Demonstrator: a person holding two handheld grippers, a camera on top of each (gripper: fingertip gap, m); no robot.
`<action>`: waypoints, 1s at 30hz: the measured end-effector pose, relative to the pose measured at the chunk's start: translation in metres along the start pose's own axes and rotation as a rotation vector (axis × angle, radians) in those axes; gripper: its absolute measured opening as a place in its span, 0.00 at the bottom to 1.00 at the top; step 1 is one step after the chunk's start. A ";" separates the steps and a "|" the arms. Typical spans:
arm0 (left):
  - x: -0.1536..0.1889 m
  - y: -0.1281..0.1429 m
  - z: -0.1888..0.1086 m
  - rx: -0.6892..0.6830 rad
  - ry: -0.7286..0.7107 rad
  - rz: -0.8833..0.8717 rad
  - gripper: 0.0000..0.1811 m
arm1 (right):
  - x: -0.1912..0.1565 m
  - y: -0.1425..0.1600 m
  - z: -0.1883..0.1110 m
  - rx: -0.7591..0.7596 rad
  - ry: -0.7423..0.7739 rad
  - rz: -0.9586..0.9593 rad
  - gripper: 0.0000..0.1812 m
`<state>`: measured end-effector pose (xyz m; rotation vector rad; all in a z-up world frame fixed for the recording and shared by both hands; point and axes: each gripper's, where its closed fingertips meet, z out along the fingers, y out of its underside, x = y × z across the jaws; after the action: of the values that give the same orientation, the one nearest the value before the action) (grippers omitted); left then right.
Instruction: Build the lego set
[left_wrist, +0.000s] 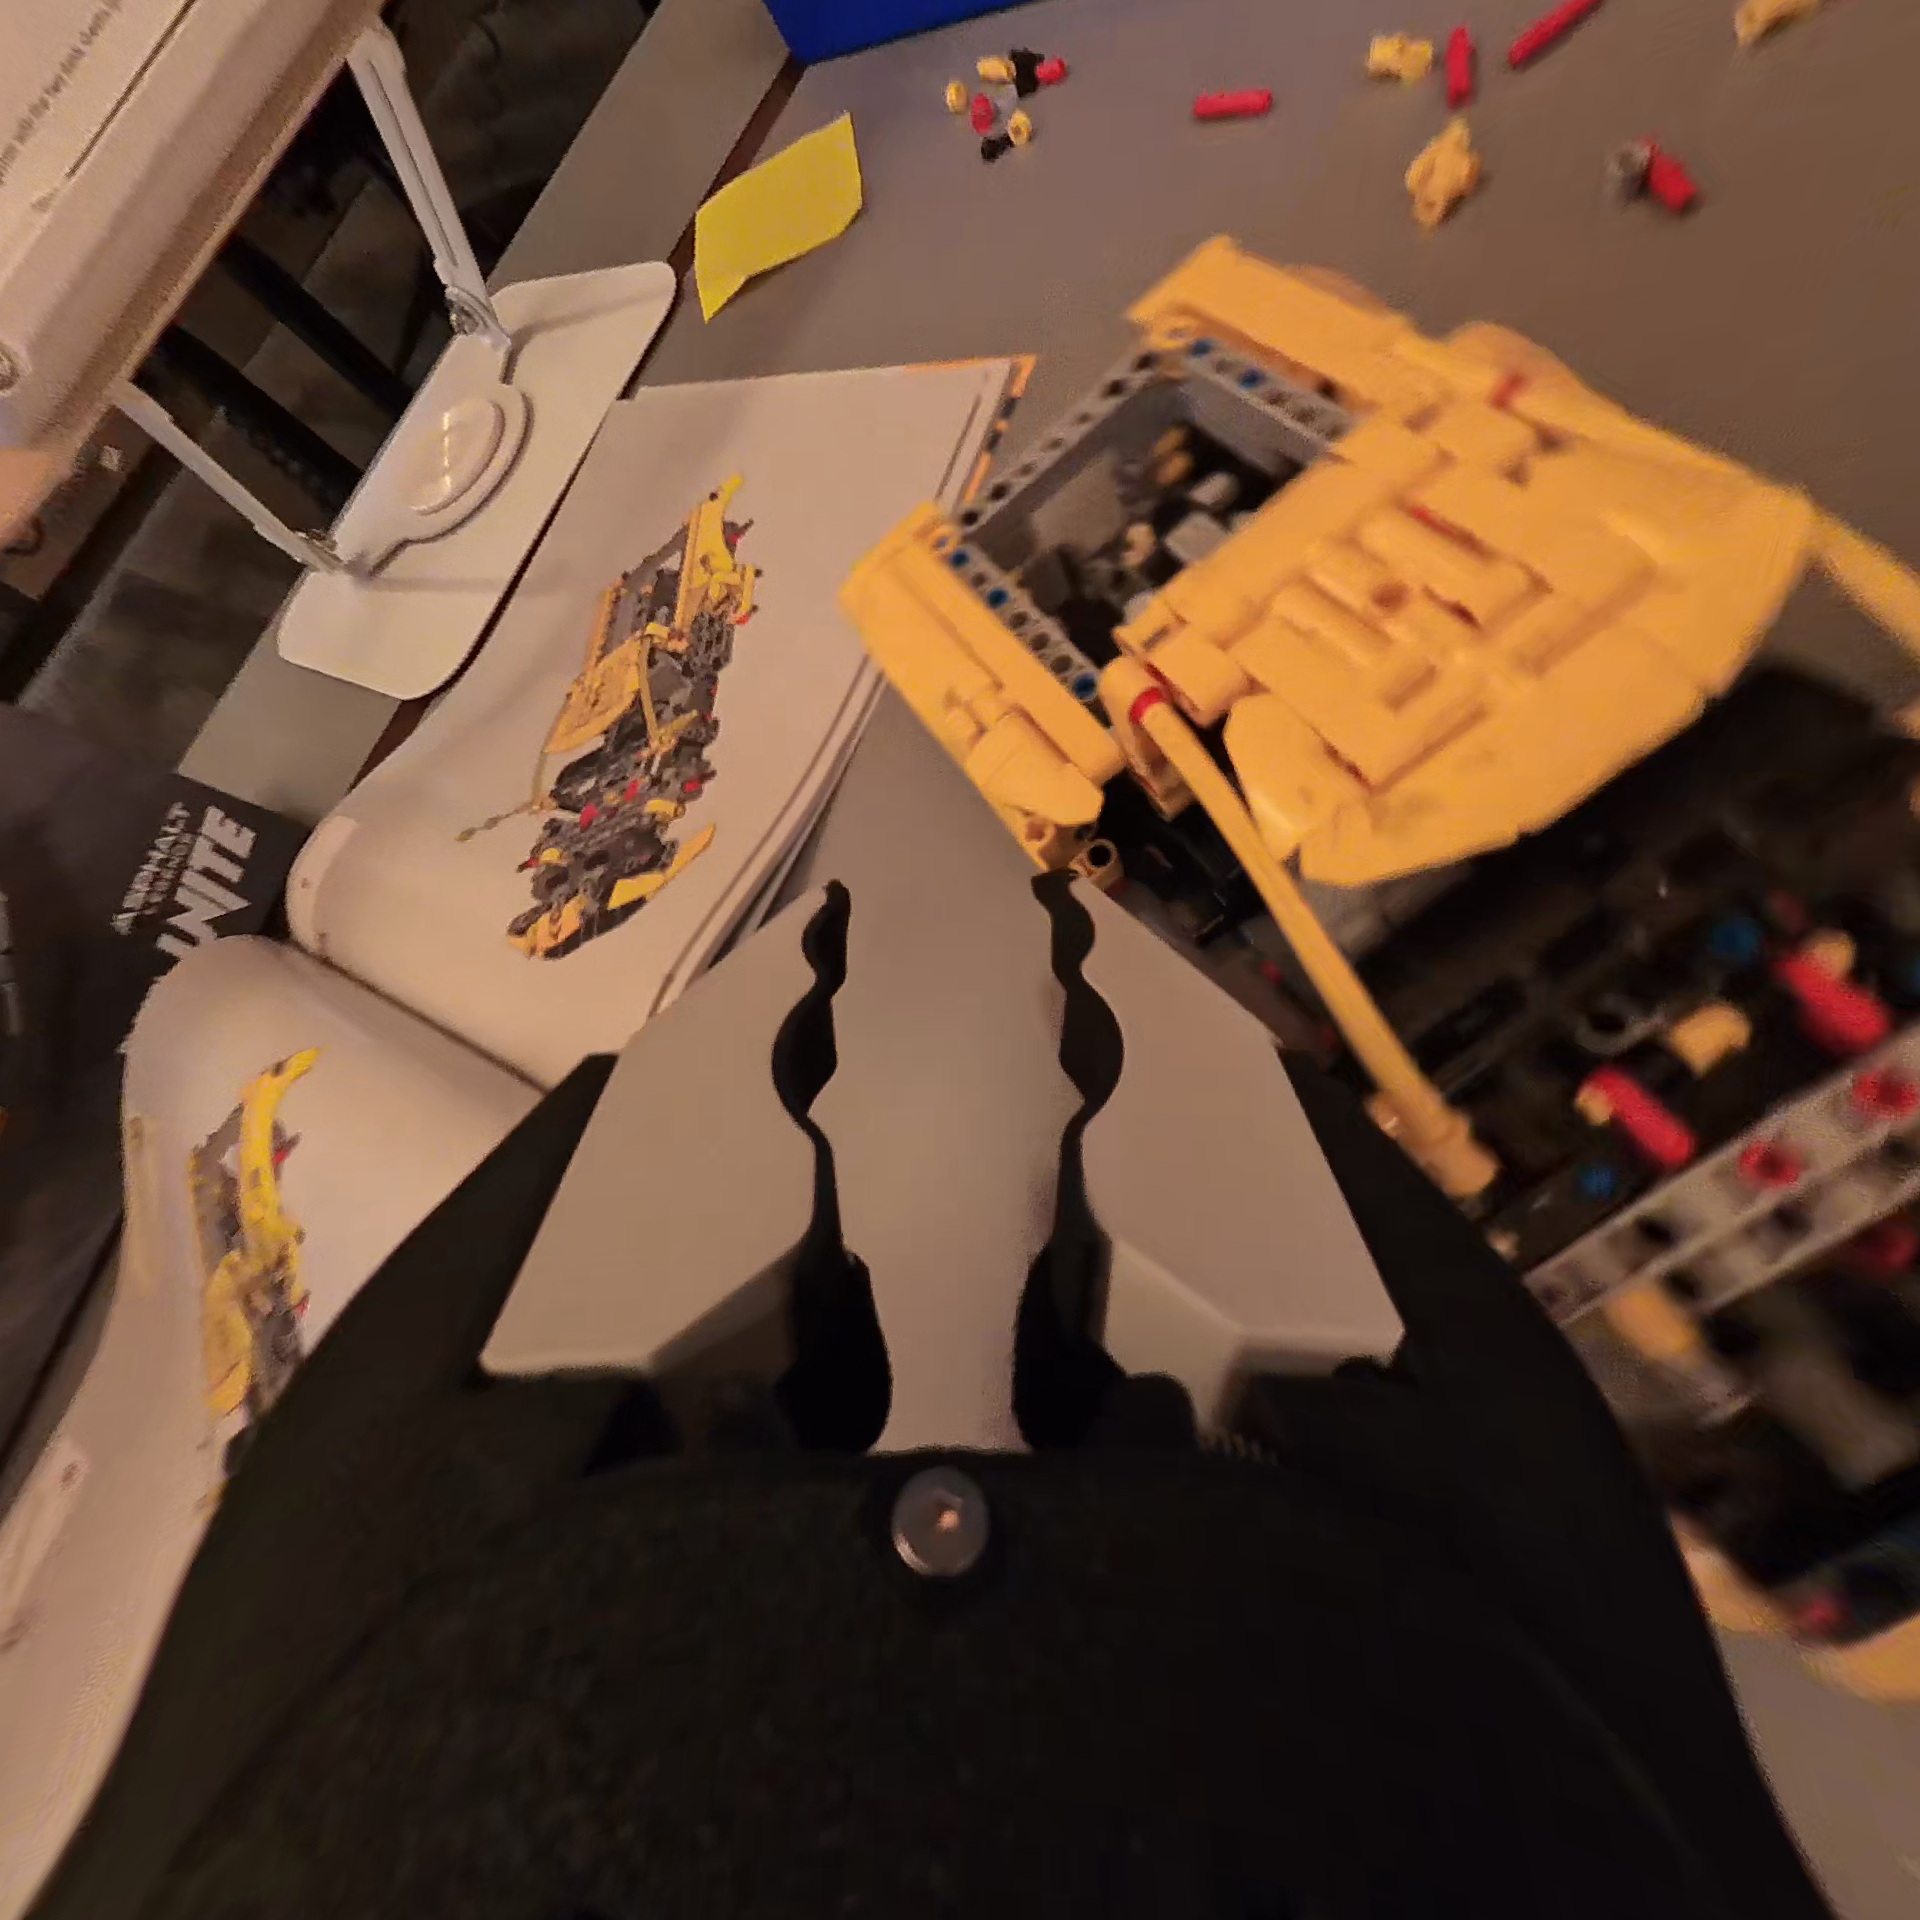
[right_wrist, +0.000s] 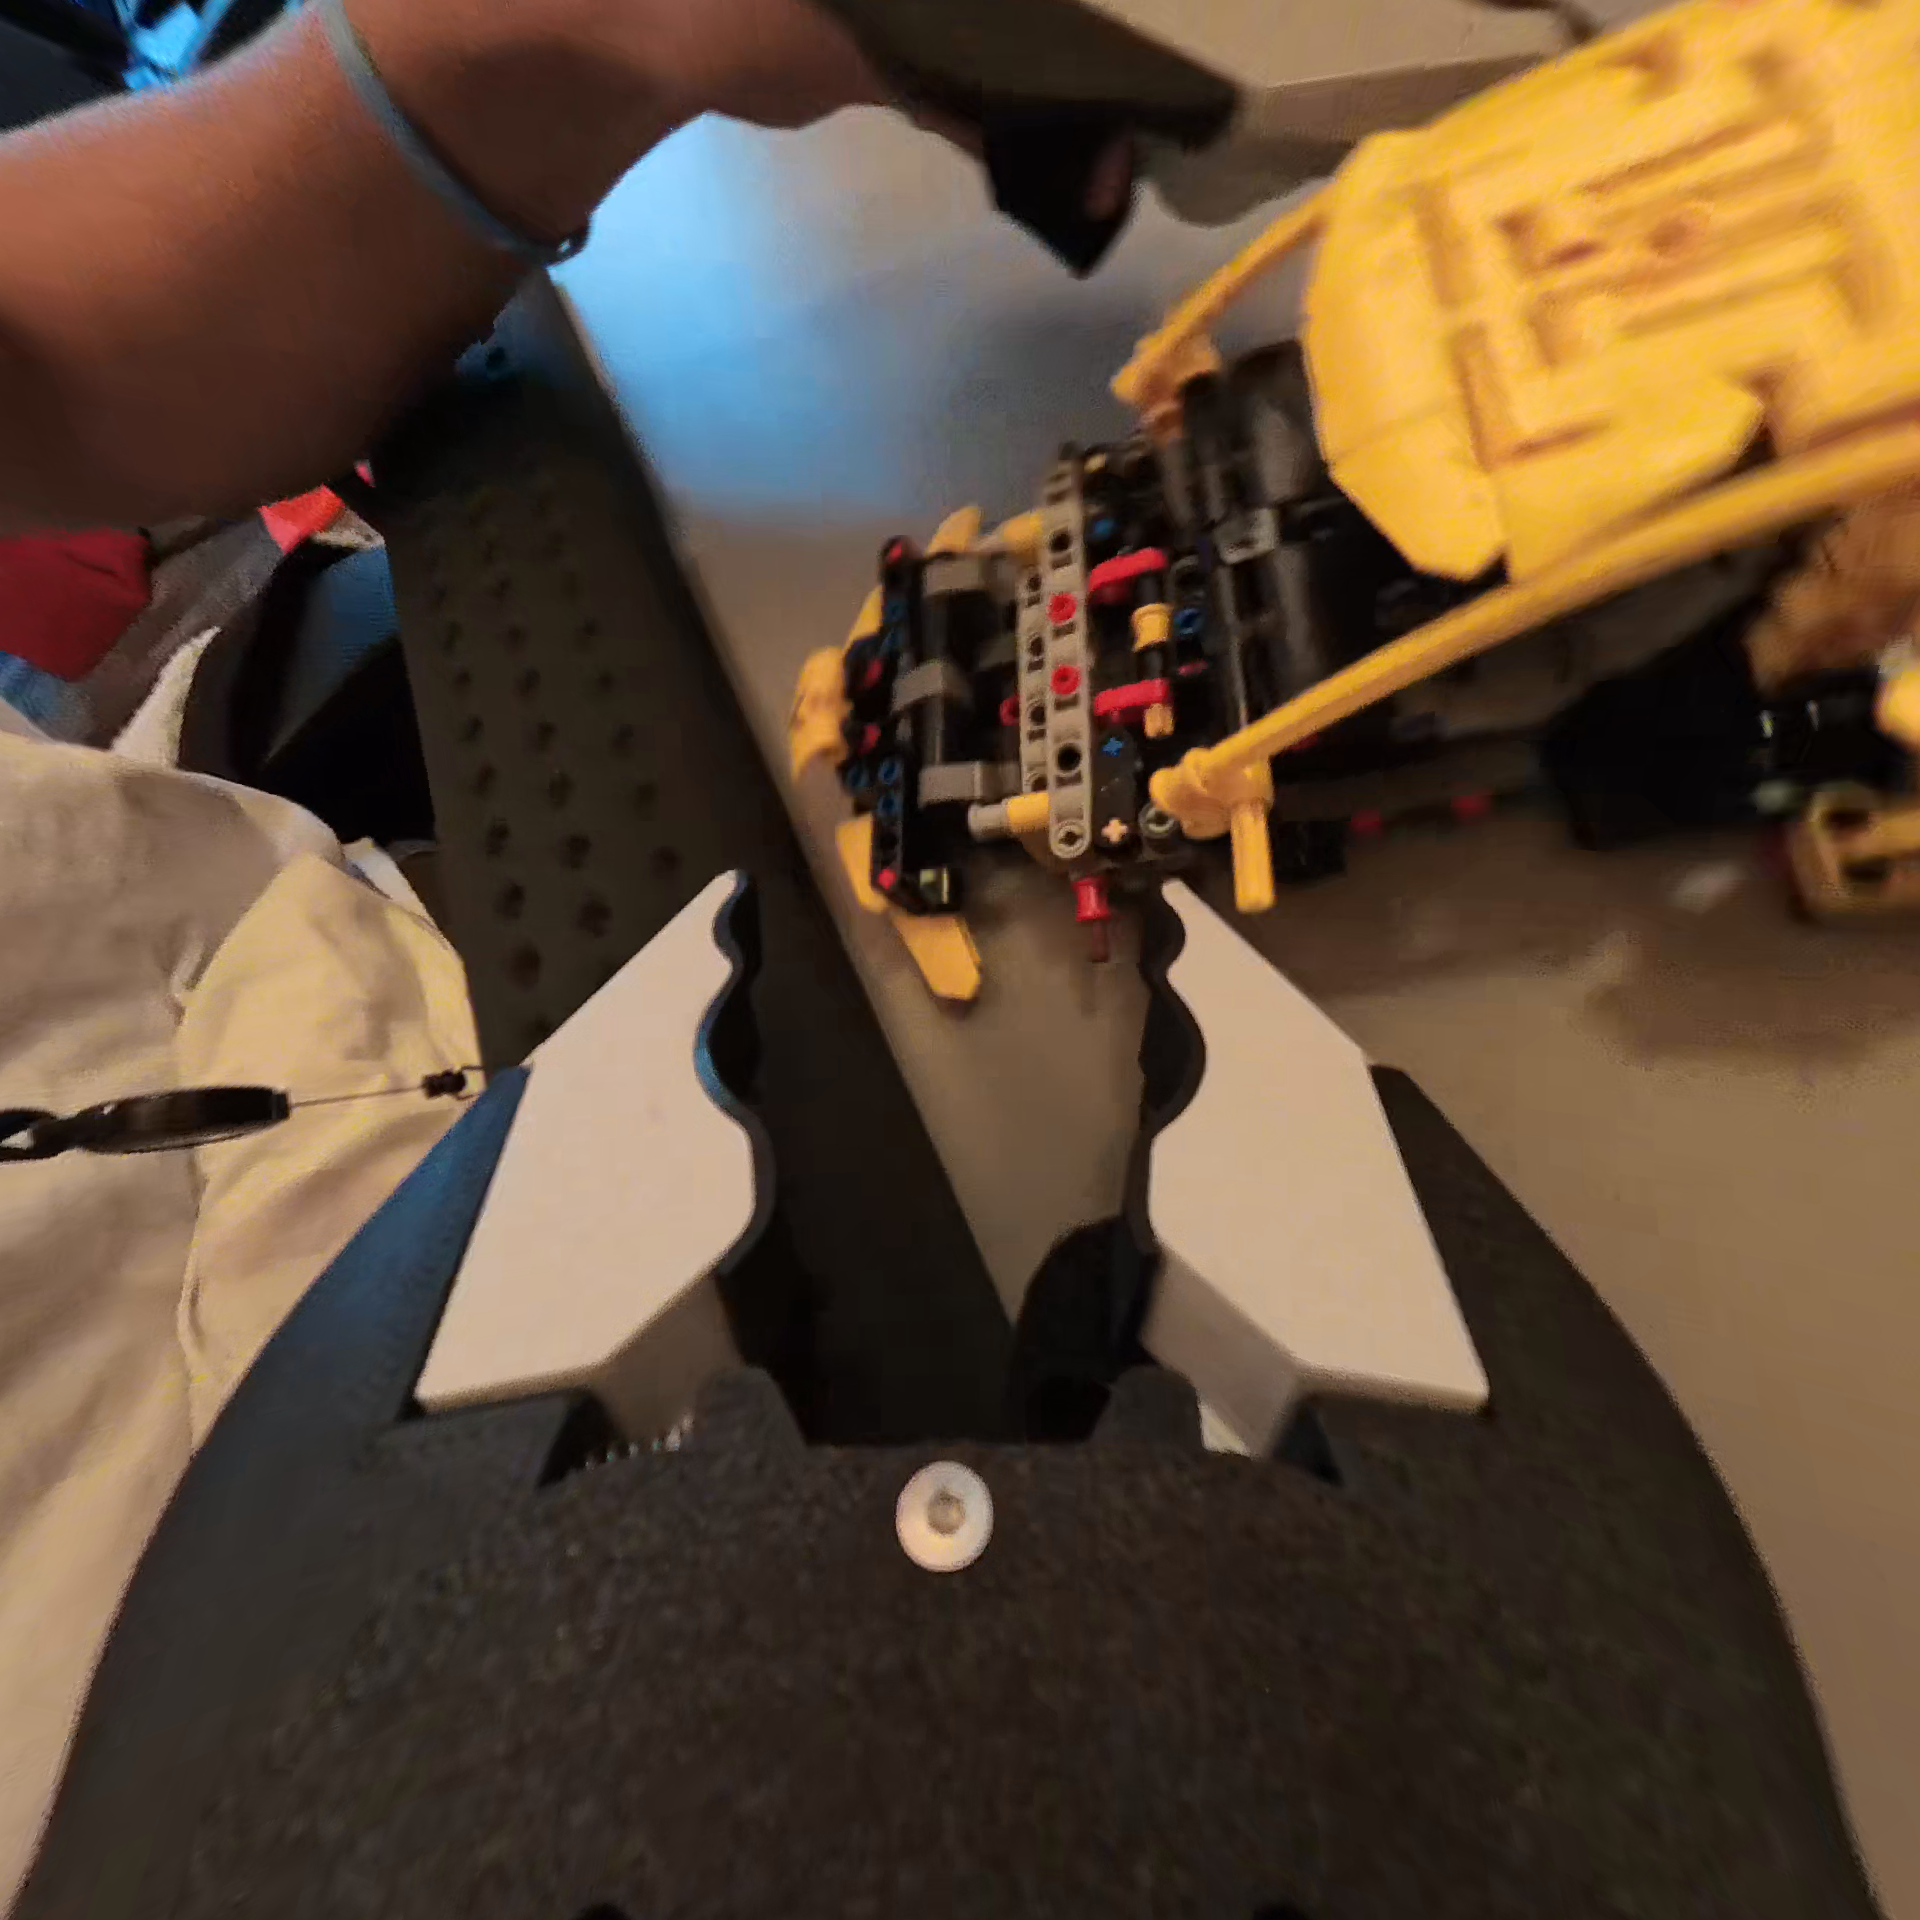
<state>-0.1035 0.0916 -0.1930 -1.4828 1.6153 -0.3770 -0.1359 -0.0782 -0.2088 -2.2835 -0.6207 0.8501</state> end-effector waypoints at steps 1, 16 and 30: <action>-0.003 -0.003 0.004 0.007 0.013 -0.027 0.22 | -0.004 -0.003 0.006 -0.006 0.000 -0.019 0.40; 0.082 0.047 -0.095 -0.027 0.233 -0.283 0.47 | 0.097 -0.055 -0.060 0.185 0.501 -0.244 0.55; 0.027 0.078 -0.078 -0.124 0.155 -0.239 0.46 | 0.132 -0.068 -0.012 0.049 0.674 -0.281 0.42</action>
<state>-0.2100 0.0596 -0.2161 -1.7859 1.6091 -0.5455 -0.0514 0.0446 -0.2093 -2.1779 -0.5697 -0.0527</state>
